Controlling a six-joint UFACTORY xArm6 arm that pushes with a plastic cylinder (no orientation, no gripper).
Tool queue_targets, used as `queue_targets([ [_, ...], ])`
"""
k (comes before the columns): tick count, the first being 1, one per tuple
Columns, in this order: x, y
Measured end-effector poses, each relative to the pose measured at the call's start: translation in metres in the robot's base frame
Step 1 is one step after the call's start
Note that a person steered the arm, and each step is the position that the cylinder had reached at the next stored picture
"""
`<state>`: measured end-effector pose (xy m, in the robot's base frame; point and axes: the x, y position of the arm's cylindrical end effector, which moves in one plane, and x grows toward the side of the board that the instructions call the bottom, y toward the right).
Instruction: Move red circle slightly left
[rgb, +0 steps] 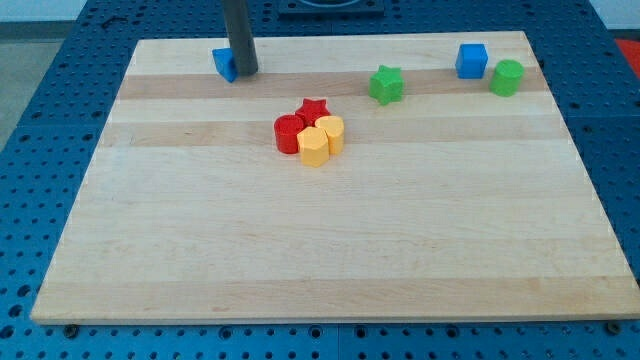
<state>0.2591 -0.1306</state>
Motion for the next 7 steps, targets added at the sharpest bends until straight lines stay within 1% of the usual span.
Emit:
queue_targets([
  [2, -0.008, -0.054],
  [3, -0.008, -0.062],
  [4, 0.034, -0.055],
  [5, 0.091, -0.050],
  [6, 0.139, -0.024],
  [7, 0.177, 0.050],
])
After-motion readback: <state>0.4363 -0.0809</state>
